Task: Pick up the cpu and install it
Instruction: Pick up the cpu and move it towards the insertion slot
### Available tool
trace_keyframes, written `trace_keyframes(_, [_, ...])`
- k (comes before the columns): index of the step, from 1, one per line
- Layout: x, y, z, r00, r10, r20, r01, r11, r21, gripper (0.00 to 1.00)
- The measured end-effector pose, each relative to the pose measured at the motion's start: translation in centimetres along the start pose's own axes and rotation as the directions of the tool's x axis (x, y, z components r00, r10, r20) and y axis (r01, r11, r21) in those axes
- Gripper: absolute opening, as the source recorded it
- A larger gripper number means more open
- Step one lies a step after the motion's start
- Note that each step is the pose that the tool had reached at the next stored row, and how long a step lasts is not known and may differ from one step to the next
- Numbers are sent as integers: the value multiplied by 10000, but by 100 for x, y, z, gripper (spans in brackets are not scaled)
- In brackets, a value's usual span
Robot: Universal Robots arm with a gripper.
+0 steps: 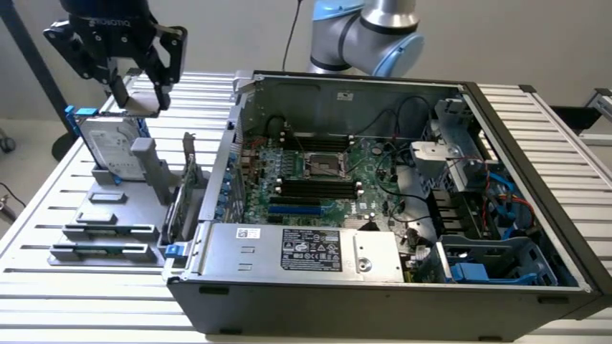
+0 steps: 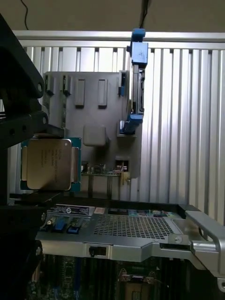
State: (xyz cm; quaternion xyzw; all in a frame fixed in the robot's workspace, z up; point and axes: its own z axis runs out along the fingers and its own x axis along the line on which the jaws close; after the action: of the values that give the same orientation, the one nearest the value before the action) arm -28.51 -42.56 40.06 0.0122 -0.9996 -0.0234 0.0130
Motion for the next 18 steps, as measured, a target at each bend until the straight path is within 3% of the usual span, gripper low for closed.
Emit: trace_keyframes(18, [-815, -13, -28, 10000, -1, -5, 1, 10000, -47, 55])
